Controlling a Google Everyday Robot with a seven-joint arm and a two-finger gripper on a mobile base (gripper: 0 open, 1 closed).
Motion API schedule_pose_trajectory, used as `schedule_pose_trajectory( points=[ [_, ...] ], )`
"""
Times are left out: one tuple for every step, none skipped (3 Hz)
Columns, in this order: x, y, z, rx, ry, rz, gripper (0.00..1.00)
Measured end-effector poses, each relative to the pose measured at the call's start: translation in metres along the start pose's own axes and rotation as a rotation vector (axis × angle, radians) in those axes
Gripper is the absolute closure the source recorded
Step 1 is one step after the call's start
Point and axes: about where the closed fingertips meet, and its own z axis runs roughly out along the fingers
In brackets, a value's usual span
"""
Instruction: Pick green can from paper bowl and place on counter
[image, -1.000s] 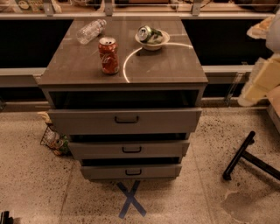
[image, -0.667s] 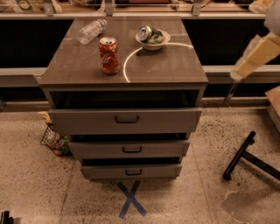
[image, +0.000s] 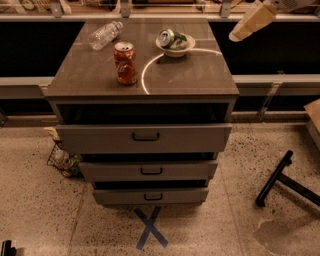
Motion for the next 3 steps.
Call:
schedule_pose_trajectory(
  points=[
    [-0.006, -0.016, 0.058, 0.024, -0.004, -0.003, 0.0],
    [0.003, -0.009, 0.108, -0.048, 0.029, 0.049, 0.0],
    [0.006, -0.005, 0.113, -0.073, 0.04, 0.052, 0.0]
  ],
)
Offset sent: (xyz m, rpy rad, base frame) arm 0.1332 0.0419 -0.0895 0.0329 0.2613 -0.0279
